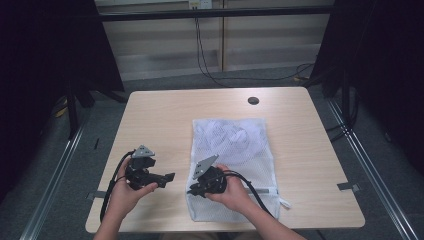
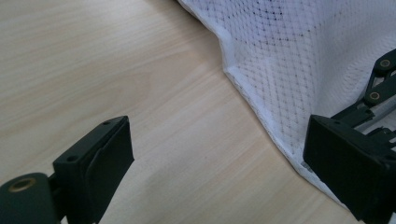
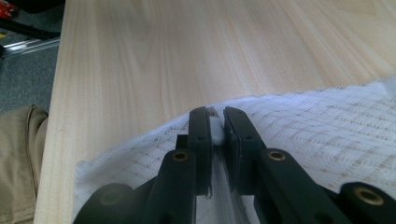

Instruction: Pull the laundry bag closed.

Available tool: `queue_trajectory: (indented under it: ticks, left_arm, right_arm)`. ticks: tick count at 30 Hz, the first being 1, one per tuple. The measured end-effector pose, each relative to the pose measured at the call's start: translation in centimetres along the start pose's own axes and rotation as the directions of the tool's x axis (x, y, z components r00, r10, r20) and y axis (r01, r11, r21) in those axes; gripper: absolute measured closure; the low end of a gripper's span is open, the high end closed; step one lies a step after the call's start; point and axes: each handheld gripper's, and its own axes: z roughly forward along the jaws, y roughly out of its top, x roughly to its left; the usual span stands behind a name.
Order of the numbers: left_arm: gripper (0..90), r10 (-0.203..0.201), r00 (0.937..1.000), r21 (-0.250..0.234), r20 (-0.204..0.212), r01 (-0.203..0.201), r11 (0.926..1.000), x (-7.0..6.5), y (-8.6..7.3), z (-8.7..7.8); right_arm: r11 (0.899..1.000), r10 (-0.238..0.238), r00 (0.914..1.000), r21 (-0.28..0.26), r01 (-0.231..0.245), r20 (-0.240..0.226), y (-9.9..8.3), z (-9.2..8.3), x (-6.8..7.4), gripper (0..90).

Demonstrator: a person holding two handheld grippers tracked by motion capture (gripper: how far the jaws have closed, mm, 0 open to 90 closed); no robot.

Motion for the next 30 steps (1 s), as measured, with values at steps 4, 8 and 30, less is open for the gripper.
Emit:
queue_trajectory:
  ticks: [4,8,30]
  left_arm:
    - [11.4,-0.033,0.9992,-0.008,0.022,0.033,0.9994,0.0,0.0,-0.1]
    - [14.4,-0.042,0.9963,0.011,0.075,0.041,0.9991,-0.4,0.0,0.1]
    - [18.2,-0.046,0.9631,0.117,0.265,0.015,0.9931,-3.3,0.5,3.8]
  right_arm:
    - [1.0,-0.001,1.0,-0.028,0.001,0.006,0.0,-0.8,-0.2,81.9]
    - [0.998,0.018,0.9995,-0.056,-0.017,0.025,0.1,-2.0,-0.5,82.0]
    - [0.992,0.034,0.9962,-0.126,-0.024,0.08,0.0,-4.0,-1.1,82.1]
